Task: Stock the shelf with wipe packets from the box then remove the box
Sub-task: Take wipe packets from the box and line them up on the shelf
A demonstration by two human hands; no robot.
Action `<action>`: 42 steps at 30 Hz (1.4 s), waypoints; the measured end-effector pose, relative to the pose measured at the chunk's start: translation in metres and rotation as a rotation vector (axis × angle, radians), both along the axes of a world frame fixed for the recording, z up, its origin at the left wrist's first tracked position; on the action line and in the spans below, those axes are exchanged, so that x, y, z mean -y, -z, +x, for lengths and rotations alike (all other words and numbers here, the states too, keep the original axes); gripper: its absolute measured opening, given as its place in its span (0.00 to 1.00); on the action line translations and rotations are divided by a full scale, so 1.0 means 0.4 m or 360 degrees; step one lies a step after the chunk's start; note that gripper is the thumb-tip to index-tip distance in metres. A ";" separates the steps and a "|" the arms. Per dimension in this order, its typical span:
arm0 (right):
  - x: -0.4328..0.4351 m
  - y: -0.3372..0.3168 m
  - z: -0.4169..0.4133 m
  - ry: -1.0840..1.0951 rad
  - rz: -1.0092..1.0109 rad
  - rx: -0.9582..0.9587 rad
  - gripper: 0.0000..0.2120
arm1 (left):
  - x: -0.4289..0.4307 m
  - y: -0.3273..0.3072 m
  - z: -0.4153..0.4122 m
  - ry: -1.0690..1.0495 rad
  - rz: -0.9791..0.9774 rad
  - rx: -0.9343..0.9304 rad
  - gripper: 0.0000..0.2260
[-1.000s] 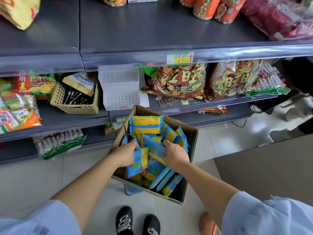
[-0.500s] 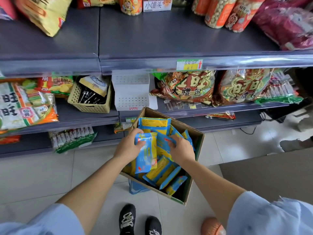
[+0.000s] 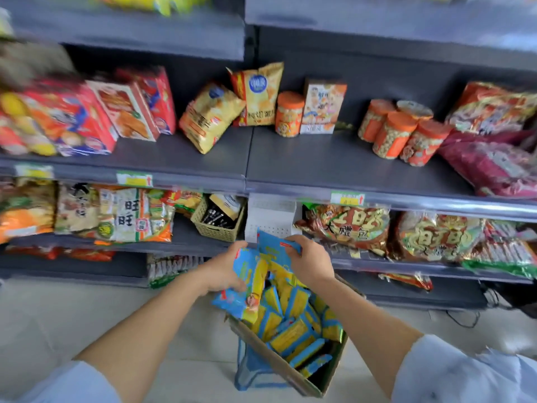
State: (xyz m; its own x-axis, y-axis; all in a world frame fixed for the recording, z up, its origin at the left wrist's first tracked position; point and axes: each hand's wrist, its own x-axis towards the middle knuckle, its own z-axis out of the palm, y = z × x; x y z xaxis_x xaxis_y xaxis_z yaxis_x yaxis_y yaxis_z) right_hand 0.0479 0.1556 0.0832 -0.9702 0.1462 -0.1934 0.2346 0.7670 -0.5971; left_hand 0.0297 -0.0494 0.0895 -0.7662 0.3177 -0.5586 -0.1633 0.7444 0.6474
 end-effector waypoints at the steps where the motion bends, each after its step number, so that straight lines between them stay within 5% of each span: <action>1: 0.019 -0.027 -0.008 -0.0027 0.0007 -0.0032 0.13 | 0.021 -0.031 0.002 0.0011 -0.0013 -0.0010 0.45; 4: 0.090 -0.103 -0.032 -0.0125 -0.0003 -0.0134 0.12 | 0.099 -0.113 0.001 0.0002 -0.0188 -0.0224 0.48; 9: 0.236 -0.226 -0.073 -0.0303 0.0024 -0.0295 0.13 | 0.255 -0.242 0.022 -0.0094 -0.0421 -0.0639 0.21; 20: 0.632 -0.488 -0.129 -0.0630 0.0042 -0.0608 0.12 | 0.639 -0.500 0.064 -0.0019 -0.0933 -0.1307 0.16; 31: 0.943 -0.687 -0.204 -0.0617 -0.0051 -0.0950 0.09 | 0.957 -0.672 0.013 -0.0109 -0.0695 -0.1627 0.13; 42: 1.031 -0.817 -0.369 -0.0455 -0.0095 -0.1188 0.09 | 1.050 -0.790 -0.157 -0.0325 -0.0336 -0.1807 0.14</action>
State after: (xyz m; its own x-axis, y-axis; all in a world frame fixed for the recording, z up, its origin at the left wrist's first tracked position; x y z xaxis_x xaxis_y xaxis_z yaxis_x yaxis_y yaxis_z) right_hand -0.0996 -0.2567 0.4100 -0.8447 -0.1180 0.5221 -0.4441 0.6990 -0.5606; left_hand -0.0331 -0.4694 0.4055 -0.8849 0.1140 0.4516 0.2999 0.8812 0.3653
